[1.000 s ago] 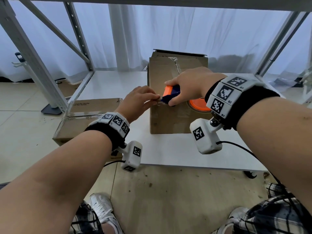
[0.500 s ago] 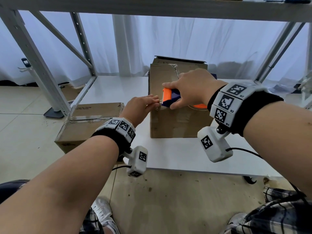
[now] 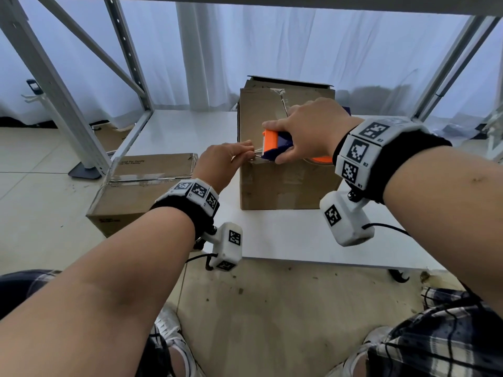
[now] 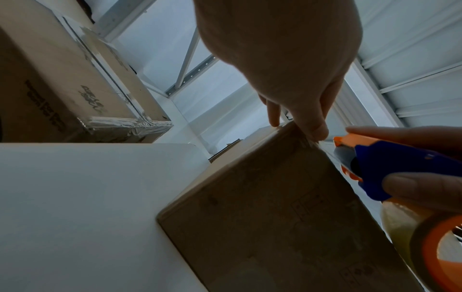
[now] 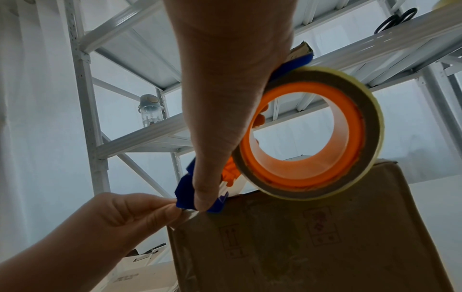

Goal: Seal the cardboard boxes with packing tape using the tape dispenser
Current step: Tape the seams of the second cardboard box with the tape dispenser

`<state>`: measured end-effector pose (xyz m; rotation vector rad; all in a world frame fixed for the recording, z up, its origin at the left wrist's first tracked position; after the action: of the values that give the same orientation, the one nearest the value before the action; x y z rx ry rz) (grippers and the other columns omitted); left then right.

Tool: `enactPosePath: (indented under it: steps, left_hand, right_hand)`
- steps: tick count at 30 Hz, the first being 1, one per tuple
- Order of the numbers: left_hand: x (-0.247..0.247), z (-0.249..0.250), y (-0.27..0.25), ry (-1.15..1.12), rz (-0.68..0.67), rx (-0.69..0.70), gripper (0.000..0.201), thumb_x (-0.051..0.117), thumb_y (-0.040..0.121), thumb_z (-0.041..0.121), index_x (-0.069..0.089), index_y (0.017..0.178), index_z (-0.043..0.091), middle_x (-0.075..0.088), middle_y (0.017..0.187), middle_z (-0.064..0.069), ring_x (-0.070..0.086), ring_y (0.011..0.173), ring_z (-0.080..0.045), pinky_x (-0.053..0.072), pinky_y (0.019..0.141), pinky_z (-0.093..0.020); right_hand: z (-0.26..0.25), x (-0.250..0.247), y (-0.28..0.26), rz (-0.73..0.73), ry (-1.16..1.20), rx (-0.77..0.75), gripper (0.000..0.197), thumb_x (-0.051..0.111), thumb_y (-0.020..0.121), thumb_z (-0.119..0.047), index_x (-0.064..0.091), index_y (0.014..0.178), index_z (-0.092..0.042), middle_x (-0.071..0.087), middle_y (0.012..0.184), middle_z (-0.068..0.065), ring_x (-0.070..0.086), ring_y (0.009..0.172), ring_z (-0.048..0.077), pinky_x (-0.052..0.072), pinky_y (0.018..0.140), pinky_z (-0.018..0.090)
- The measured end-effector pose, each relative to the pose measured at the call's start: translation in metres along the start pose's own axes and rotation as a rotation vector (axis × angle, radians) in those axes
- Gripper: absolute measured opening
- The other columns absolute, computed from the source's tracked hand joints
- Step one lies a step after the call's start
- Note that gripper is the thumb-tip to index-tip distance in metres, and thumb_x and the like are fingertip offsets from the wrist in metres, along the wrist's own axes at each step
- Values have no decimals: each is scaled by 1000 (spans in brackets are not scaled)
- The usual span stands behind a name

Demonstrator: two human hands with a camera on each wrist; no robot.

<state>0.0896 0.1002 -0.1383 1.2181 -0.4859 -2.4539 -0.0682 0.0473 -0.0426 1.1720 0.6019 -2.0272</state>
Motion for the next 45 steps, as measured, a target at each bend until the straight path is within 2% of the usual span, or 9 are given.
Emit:
enactPosePath:
  steps: [3,6,12,16,22,29,33,38,45]
  left_hand:
    - [-2,1,0,41,-3,-11,24,60,92,31,71,112,22,64,122,9,60,113,-12,43,101,-31]
    - [-3,2,0,55,3,-7,25,59,92,33,71,112,23,65,121,9,60,113,-11,43,102,-31]
    - [-3,6,-2,90,25,38,25,60,92,31,71,112,20,65,120,6,61,112,-12,43,103,-34]
    - [-4,7,-1,175,31,125,28,58,91,34,72,110,18,67,117,2,65,108,-16,45,100,-39]
    - [-4,10,-1,435,-46,220,31,48,98,33,64,122,22,60,129,4,52,125,-18,30,105,-35]
    - [22,31,15,344,-139,201,34,45,99,34,60,127,24,55,135,6,38,136,-11,17,110,-26]
    - [18,21,11,337,-152,191,35,45,98,37,58,130,27,53,137,9,39,136,-13,20,111,-30]
    - [3,6,4,383,-106,210,34,48,98,34,59,129,26,54,136,6,42,134,-17,23,110,-33]
    - [9,14,2,388,-134,186,36,42,101,31,54,134,23,49,141,4,37,137,-17,21,113,-32]
  right_hand:
    - [5,1,-3,0,-13,0,81,43,77,-79,22,147,-45,56,123,5,56,109,28,43,79,36]
    - [15,5,-12,-6,-13,23,81,42,76,-81,23,146,-45,56,119,6,58,105,29,41,73,33]
    - [15,8,-14,-11,-26,35,82,42,76,-81,23,147,-45,57,118,8,58,105,29,42,77,36]
    - [14,11,-10,-31,-70,23,82,40,77,-80,20,148,-44,55,121,6,57,106,27,36,74,33]
    - [16,12,-5,-49,-44,10,80,42,79,-78,20,148,-44,54,126,4,54,112,26,32,73,32]
    - [15,13,-5,-40,-4,-1,80,43,78,-78,23,147,-44,55,125,3,55,112,25,39,74,33]
    - [16,14,-5,-37,-2,-3,80,43,78,-78,22,148,-44,55,126,3,56,112,25,38,73,33]
    - [14,11,-4,-39,4,-9,82,44,78,-79,22,148,-43,55,128,2,55,113,25,43,78,35]
    - [13,11,-7,-33,1,13,80,44,79,-77,22,148,-43,54,129,3,55,113,24,38,73,32]
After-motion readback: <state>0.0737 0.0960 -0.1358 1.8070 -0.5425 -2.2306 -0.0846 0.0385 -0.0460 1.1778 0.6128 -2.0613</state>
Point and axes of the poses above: each hand's wrist, its own y-axis towards the middle knuckle, its own x-axis out of the palm, z = x × y, the point moved 4 cm from there along y, towards the middle knuckle
